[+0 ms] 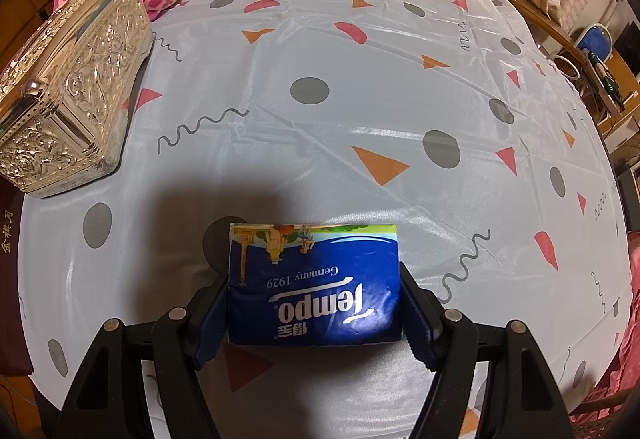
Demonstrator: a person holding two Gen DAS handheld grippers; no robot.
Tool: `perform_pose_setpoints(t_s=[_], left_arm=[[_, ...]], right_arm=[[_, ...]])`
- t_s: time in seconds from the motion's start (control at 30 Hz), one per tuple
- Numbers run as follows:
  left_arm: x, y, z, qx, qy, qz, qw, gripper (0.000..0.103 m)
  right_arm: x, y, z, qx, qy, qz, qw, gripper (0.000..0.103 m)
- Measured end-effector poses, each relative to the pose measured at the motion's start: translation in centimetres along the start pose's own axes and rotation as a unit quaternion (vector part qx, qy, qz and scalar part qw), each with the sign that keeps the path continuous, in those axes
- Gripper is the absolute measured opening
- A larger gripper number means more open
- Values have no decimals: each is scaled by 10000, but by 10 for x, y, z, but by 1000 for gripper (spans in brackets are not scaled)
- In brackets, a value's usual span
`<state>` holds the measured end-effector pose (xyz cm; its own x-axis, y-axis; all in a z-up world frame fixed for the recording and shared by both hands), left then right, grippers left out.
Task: Organize soft objects
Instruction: 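Carry the blue plush monster over the gold tray with the left tool, then lower the plush monster into the tray while the right tool carries the Tempo pack over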
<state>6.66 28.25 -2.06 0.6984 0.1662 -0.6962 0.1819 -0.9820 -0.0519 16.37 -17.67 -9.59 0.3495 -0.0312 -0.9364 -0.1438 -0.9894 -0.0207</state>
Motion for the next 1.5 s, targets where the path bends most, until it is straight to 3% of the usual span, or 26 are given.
perform_pose_setpoints(t_s=[0.07, 0.3, 0.8, 1.2, 1.5], left_arm=[[-2, -1, 0, -67, -54, -10, 10000, 83], [-19, 1, 9, -168, -164, -115, 9997, 85], [-59, 19, 13, -265, 100, -146, 9995, 90], [-67, 24, 14, -261, 197, -197, 9993, 92], [-71, 2, 19, -520, 219, -271, 9980, 92]], right_arm=[[0, 0, 0, -15, 3, 10, 10000, 74], [0, -1, 2, -36, 2, 27, 10000, 74], [-8, -13, 11, -240, -120, -104, 9996, 74], [-25, -55, 50, -584, -31, -597, 9965, 74], [-42, -95, 70, -777, 154, -1156, 9901, 74]])
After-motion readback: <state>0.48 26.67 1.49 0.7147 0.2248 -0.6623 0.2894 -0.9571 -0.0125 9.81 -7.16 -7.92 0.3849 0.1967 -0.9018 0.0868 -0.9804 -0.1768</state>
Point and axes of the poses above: each gripper's, at about its wrist camera, not at the fingertips, and x roughly the way its jaws point, y to its right, z to its underside, the point moved 2 cm from there along x, roughly the way its jaws point, and after that the axes turned 13 degrees about x, right-handed, at the moved point
